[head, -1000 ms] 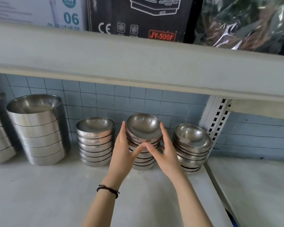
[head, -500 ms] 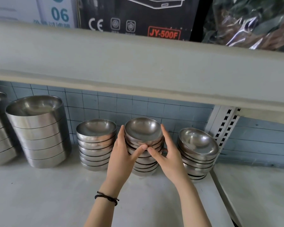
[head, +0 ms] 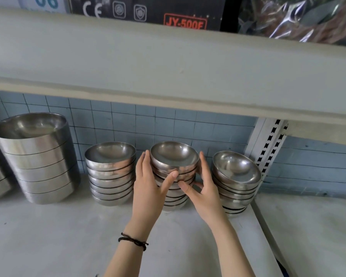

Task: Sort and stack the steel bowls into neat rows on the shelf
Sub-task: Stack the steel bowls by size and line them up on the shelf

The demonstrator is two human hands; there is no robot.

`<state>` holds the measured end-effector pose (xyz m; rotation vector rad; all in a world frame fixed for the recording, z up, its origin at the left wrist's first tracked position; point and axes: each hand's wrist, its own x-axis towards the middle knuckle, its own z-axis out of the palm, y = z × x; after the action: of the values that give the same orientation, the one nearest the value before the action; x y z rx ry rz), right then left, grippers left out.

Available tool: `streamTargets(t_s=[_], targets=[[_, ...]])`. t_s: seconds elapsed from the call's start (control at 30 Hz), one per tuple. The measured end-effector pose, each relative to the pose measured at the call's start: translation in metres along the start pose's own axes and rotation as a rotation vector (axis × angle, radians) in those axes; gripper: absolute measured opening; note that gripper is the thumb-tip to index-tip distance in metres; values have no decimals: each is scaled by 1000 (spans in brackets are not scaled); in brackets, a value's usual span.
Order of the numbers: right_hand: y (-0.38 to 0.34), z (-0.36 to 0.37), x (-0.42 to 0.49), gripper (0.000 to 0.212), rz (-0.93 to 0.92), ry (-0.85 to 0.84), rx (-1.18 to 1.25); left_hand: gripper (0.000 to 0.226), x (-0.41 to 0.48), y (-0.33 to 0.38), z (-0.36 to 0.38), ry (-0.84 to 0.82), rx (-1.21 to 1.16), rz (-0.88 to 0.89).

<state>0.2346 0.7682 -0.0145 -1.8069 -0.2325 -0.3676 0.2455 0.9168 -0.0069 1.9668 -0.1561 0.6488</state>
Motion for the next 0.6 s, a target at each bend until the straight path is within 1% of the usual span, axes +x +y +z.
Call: streamTargets(t_s=[0.1, 0.2, 0.3, 0.47, 0.6], targets=[[1, 0, -2, 89, 6, -5, 4, 101, 0, 1, 1, -24, -13, 7], [2, 2, -3, 88, 21, -8, 30, 100, 0, 3, -1, -72, -72, -30], [2, 4, -3, 87, 32, 11, 23, 96, -1, 4, -1, -78, -101, -50], [3, 5, -3, 94, 33, 16, 14, 98, -4, 5, 1, -78, -112, -75], [3, 6, -2, 94, 24, 24, -14, 102, -7, -1, 2, -92, -75, -37]])
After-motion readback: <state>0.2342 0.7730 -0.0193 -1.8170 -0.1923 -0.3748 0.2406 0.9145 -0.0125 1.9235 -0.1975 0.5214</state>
